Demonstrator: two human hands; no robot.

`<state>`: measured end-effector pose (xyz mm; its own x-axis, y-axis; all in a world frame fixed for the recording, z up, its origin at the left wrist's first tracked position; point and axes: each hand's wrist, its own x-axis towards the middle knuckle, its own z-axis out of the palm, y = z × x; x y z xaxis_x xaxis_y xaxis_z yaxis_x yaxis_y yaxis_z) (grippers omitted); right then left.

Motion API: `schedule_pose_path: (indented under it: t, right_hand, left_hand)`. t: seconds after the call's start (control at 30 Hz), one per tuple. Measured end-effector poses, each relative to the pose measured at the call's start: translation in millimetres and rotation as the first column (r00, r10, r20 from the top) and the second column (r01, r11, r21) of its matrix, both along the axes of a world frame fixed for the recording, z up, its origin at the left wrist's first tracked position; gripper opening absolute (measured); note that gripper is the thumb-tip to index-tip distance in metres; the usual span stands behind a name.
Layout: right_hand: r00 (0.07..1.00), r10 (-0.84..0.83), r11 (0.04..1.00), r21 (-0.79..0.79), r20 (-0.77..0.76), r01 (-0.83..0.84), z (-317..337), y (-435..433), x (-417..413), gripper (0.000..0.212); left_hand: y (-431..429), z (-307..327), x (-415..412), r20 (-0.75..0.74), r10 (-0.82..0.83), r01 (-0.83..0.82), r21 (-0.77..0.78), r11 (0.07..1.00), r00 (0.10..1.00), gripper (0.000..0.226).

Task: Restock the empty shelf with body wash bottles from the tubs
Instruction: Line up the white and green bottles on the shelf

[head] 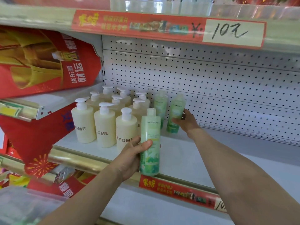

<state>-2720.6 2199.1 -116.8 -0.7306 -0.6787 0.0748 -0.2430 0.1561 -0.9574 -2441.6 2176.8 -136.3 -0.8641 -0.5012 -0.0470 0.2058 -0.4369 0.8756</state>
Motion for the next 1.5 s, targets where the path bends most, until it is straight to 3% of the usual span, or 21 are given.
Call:
schedule_pose_path:
  t: [0.37,0.47,0.57,0.63,0.7,0.8,1.0,1.13,1.23,1.3,1.37,1.43,1.5]
  right_hand:
    - [0.999,-0.042,0.995,0.089,-0.023,0.044,2.6,-0.4,6.4,0.055]
    - [0.985,-0.172,0.974,0.147,-0.015,0.173,11.1,3.9,16.0,0.076]
    - [0.964,-0.264,0.957,0.132,0.015,0.260,27.5,13.7,34.5,0.063]
    - [0.968,-0.127,0.992,0.021,0.215,0.126,40.6,25.3,50.0,0.045]
    - [0.929,0.139,0.990,-0.072,0.344,-0.121,53.8,43.8,67.8,0.044]
    - [0.864,0.377,0.926,-0.099,0.334,-0.365,65.6,66.5,79.2,0.051]
    - [0.866,0.447,0.890,-0.013,0.223,-0.456,77.8,85.6,80.3,0.052]
    - [0.885,0.414,0.908,-0.032,0.213,-0.417,83.7,80.8,82.6,0.048]
    - [0.910,0.353,0.935,-0.054,0.217,-0.350,82.6,71.3,81.8,0.043]
    - [0.930,0.306,0.952,-0.074,0.203,-0.297,83.8,64.4,80.8,0.038]
    - [0.950,0.264,0.964,-0.091,0.170,-0.252,86.1,57.6,80.6,0.027]
    - [0.969,0.203,0.977,-0.093,0.141,-0.191,85.9,49.0,81.3,0.025]
    - [0.983,0.157,0.985,-0.082,0.100,-0.149,80.7,37.4,79.4,0.041]
  left_hand:
    - [5.7,1.4,-8.9,0.010,-0.022,0.022,-0.007,1.000,1.000,0.060]
    - [9.6,3.0,-10.6,0.010,-0.027,0.027,-0.001,1.000,1.000,0.060]
    - [15.5,9.0,-14.4,0.015,-0.036,0.036,-0.003,0.999,0.999,0.059]
    - [19.9,14.4,-19.0,0.019,-0.045,0.045,0.014,0.999,0.999,0.056]
    - [24.3,19.7,-24.9,0.013,-0.043,0.043,0.031,0.999,0.999,0.051]
    - [31.4,28.1,-31.5,-0.010,-0.045,0.045,0.050,0.998,0.999,0.045]
    - [39.2,41.3,-30.4,-0.016,-0.062,0.063,0.047,0.997,0.998,0.054]
    - [40.5,48.7,-25.0,0.101,0.060,-0.049,-0.115,0.992,0.993,0.036]
    - [30.7,44.1,-13.4,0.085,0.369,-0.326,-0.314,0.891,0.926,0.019]
    - [20.2,36.8,-1.6,-0.077,0.618,-0.590,-0.407,0.697,0.783,0.009]
    - [10.0,34.0,9.0,-0.175,0.780,-0.757,-0.439,0.483,0.600,0.016]
    - [-5.5,31.0,13.7,-0.178,0.859,-0.801,-0.489,0.346,0.480,0.031]
    - [-21.9,26.7,14.4,-0.122,0.876,-0.751,-0.577,0.321,0.467,0.045]
